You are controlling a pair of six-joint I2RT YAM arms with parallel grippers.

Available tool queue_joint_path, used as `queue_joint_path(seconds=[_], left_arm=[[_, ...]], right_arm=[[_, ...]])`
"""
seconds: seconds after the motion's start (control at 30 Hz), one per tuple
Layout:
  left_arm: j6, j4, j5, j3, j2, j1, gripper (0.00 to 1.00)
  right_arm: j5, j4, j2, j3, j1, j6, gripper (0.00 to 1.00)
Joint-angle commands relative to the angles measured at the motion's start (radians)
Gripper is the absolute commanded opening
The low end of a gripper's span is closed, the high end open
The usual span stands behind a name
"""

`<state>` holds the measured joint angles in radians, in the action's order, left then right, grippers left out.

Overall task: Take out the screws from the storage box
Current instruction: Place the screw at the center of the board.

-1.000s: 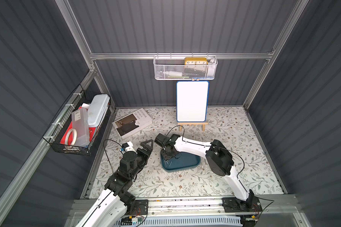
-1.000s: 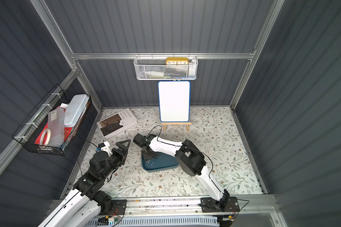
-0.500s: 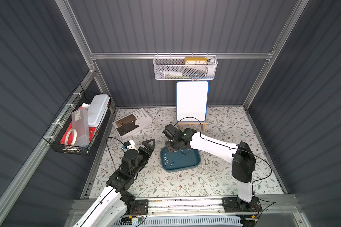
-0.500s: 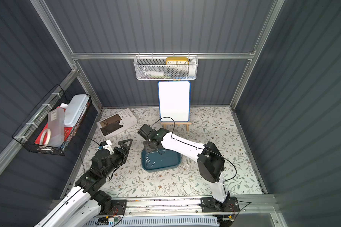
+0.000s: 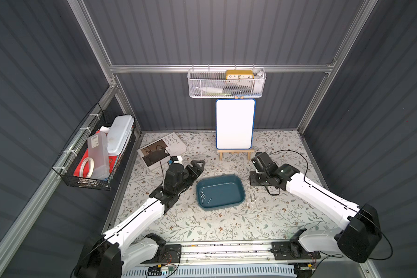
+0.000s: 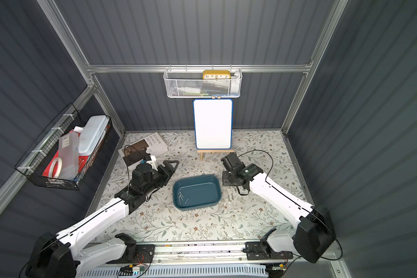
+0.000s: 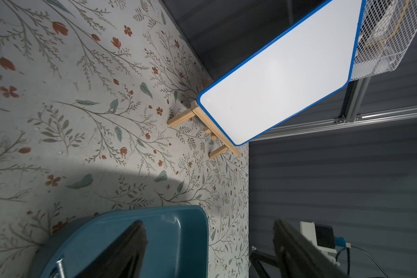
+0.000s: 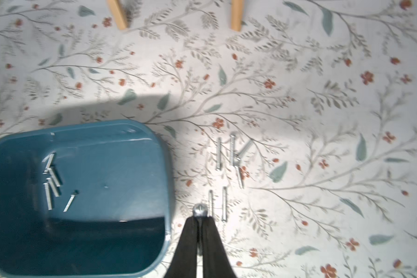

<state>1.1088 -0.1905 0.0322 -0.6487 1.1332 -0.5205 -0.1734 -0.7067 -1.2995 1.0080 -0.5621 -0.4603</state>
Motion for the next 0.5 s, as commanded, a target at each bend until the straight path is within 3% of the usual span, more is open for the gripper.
queue_joint_path(seconds=[0.0,0.47], left_arm=[[-0.044,-0.030,0.026,-0.038,0.045,-0.018,0.85],[-0.007,0.030,-0.036,0.011,0.026,-0.032,0.87]], right_arm=[[0.003,-0.007,0.020,-0.077,0.038,0.002,0.07],[0.026,0.024,-0.182,-0.178,0.056,-0.022,0.07]])
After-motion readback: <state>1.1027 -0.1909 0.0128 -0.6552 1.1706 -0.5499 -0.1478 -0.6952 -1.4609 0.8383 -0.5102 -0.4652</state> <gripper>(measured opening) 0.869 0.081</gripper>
